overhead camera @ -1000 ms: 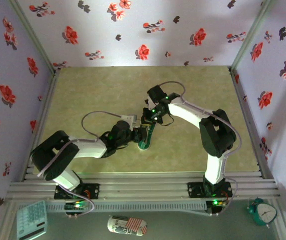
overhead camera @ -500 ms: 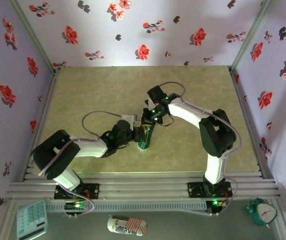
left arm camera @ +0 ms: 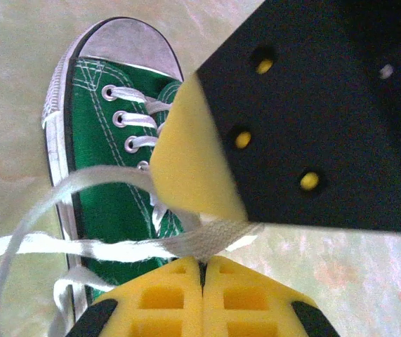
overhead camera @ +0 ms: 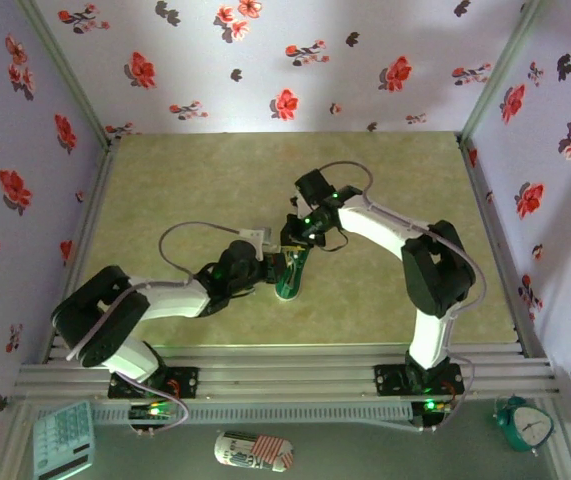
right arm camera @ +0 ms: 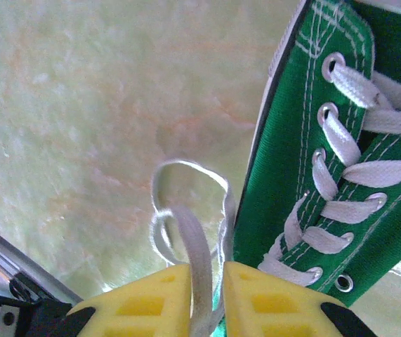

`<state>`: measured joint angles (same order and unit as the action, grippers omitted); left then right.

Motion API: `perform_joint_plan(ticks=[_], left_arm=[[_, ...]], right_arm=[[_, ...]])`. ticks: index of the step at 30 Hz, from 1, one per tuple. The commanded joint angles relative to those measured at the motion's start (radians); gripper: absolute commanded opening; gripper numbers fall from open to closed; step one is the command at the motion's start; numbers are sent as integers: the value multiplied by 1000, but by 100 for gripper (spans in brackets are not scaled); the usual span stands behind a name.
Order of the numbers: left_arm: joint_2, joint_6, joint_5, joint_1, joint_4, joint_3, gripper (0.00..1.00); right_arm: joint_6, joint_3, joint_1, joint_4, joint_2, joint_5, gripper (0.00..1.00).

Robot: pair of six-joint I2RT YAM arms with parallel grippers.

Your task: Tie the shoes

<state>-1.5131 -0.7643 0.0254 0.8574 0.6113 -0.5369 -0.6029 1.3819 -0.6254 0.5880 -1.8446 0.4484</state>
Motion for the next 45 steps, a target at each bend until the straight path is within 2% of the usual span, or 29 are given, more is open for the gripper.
perform_joint_plan(ticks=[1, 3, 5, 15, 22, 28, 30, 31, 33, 35, 39, 45], left_arm=[[50, 22, -18, -7, -28, 29, 0], [75, 25, -17, -7, -51, 40, 0], [105, 29, -17, -7, -76, 48, 0], [372, 79, -19, -10, -362, 41, 0], [488, 122, -23, -38, -522, -17, 0], [492, 160, -10, -54, -601, -86, 0], [483, 163, 0, -65, -620, -112, 0], [476, 162, 5, -69, -626, -124, 0], [456, 155, 22, -79, -640, -156, 0], [440, 144, 30, -85, -655, -188, 0], [397, 114, 35, -96, -720, -266, 0], [334, 58, 53, -113, -808, -348, 0]], right_arm=[[-13, 5, 12, -29, 54, -43, 25], [-14, 4, 16, -33, 60, -60, 36], [-14, 2, 16, -37, 68, -81, 39], [9, -43, 21, -60, 132, -191, 42], [52, -114, 28, -135, 207, -224, 44], [141, -271, 28, -327, 363, -273, 48], [174, -358, 28, -441, 435, -299, 64], [206, -393, 27, -493, 457, -290, 68], [274, -452, 27, -568, 491, -273, 69], [307, -464, 29, -563, 506, -269, 69], [384, -524, 29, -624, 547, -163, 69], [405, -593, 30, -788, 578, -130, 68]])
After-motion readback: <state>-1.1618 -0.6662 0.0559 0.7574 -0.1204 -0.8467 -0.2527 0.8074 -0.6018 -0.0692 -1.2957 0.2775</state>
